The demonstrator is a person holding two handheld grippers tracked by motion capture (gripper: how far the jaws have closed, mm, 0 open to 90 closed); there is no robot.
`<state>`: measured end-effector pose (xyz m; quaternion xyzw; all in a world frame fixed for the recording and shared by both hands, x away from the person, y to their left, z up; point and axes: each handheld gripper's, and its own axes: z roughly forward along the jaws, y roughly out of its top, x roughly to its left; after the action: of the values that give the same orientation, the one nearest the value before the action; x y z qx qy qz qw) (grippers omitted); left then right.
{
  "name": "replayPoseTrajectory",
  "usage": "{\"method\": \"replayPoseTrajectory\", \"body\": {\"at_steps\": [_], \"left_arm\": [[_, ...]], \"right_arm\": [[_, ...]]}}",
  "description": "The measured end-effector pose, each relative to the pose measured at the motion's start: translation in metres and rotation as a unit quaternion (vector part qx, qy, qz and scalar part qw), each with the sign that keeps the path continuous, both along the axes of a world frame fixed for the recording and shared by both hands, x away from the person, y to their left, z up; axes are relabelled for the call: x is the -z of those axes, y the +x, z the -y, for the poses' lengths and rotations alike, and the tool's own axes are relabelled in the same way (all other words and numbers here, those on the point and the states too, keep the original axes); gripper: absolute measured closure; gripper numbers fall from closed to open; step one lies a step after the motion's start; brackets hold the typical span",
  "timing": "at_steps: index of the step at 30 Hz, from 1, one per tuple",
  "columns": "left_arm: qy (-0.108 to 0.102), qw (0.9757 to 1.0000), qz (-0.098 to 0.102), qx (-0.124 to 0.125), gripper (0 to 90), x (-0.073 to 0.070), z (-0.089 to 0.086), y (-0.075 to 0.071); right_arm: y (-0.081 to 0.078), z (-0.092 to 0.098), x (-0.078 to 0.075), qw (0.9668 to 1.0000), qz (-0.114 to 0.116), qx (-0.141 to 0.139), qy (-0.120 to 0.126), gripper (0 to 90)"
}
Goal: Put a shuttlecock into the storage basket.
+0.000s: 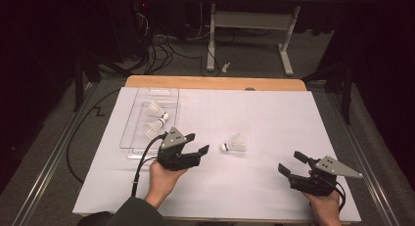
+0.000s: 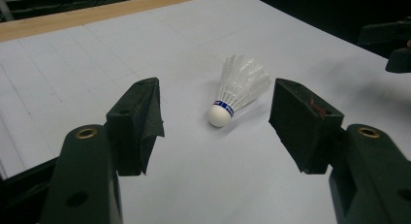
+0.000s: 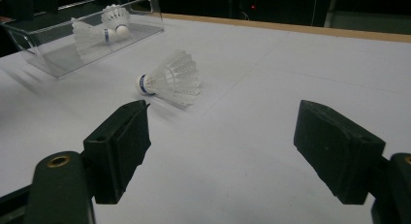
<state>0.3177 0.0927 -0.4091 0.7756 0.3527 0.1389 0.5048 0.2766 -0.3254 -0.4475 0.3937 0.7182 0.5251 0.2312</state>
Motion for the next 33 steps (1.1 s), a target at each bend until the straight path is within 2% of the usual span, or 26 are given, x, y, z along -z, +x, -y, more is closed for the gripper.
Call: {"method": "replayPoseTrajectory", "body": {"at_steps": [33], "left_arm": [[0.008, 0.9997, -0.006, 0.021, 36.5, 0.002, 0.021, 0.008]], "right_arm": [[0.0, 0.0, 0.0, 1.0, -0.001, 0.0, 0.001, 21.0]]}}
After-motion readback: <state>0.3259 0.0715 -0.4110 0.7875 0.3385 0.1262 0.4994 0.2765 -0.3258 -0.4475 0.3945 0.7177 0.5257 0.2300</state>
